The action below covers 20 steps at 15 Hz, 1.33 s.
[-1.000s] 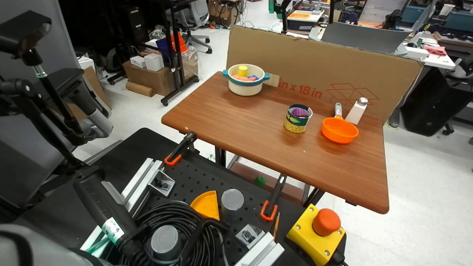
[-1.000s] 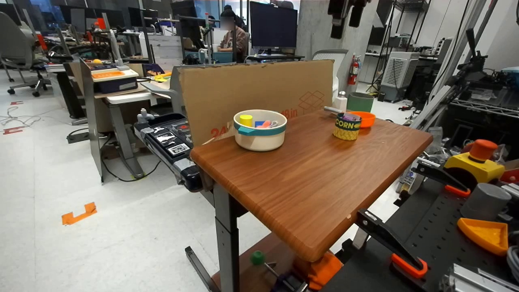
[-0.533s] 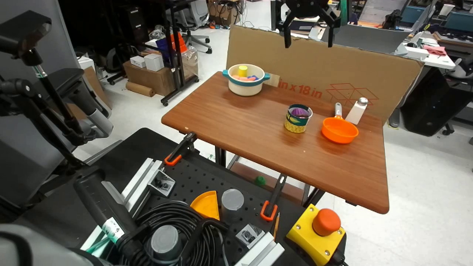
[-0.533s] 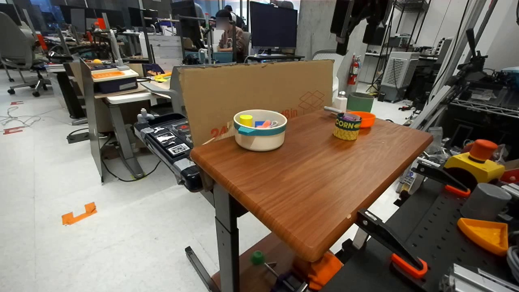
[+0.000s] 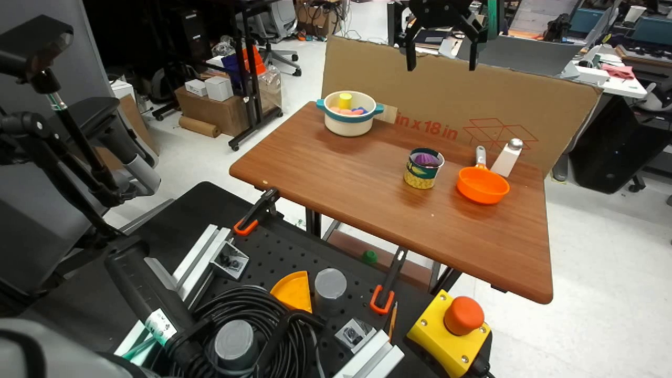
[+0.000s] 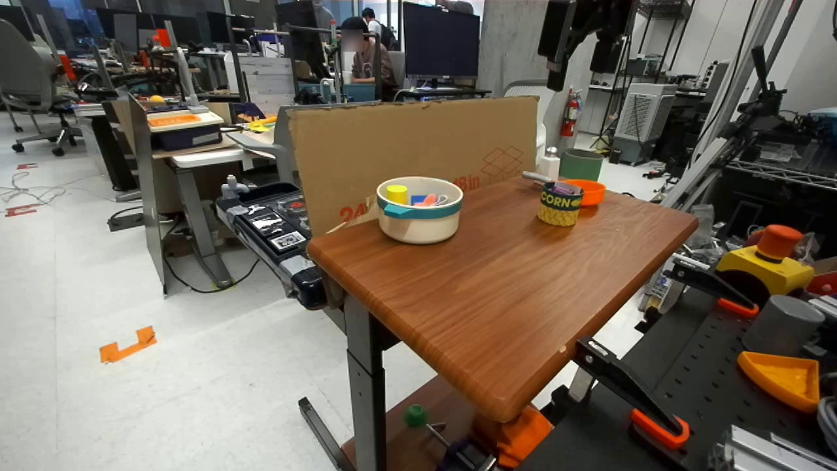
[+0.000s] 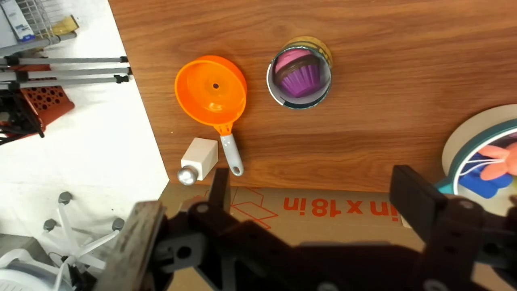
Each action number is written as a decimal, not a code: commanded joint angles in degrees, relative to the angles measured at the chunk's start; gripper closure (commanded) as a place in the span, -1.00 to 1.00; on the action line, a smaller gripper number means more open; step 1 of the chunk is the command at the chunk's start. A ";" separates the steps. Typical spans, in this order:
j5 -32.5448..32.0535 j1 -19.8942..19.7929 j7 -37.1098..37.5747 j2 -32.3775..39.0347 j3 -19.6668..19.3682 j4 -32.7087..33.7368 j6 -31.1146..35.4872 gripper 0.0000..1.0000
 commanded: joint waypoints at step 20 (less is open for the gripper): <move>13.49 3.73 -14.48 19.05 2.61 26.06 -11.33 -1.00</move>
